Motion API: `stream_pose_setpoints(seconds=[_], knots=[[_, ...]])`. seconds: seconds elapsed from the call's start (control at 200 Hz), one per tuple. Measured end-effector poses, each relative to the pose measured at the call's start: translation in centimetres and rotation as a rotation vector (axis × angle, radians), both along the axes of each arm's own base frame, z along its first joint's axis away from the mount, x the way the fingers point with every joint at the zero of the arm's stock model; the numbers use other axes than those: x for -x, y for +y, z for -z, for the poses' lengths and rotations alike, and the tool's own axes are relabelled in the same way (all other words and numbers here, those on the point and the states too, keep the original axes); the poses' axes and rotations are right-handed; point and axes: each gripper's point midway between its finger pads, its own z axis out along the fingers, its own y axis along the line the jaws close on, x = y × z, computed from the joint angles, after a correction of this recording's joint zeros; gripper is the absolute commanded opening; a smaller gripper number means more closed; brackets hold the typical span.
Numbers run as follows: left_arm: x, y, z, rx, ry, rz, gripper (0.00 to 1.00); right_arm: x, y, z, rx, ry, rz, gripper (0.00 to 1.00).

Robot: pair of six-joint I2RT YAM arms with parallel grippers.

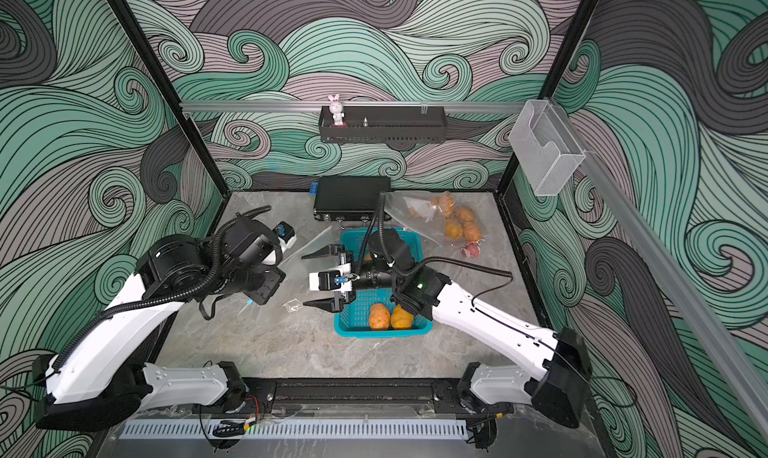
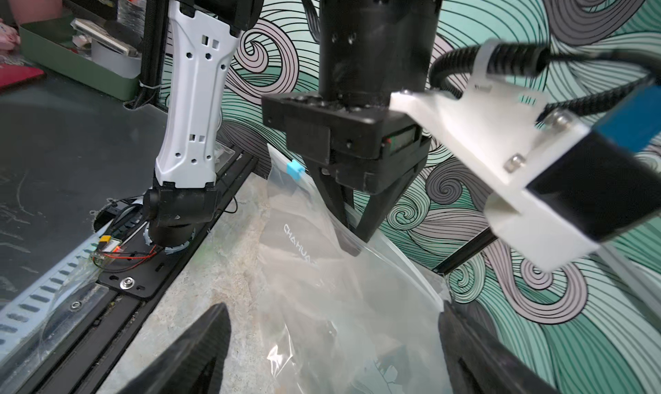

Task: Put the potatoes into a zipper bag and zip it
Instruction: Open the zipper of the food storage bag.

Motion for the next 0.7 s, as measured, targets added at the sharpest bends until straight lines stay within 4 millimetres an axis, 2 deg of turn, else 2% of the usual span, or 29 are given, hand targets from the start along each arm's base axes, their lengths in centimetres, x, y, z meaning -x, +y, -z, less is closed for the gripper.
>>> stream_pose_setpoints(seconds=[0.215,0.535,0.701], knots=[[0.7,-0.5,0.2,0.034,0.020,0.042,0.00,0.6,1.1,1.3,0.024,0.017,-0.082,0.82],[1.1,-1.2,0.6,0.043,0.055,0.077,0.00,1.5,2.0,0.5,0.011,-0.060,-0.157,0.81],[1.4,-1.4,0.8,0.052,0.070,0.090,0.00,1.3,2.6,1.7,0.042,-0.067,-0.170,0.80]])
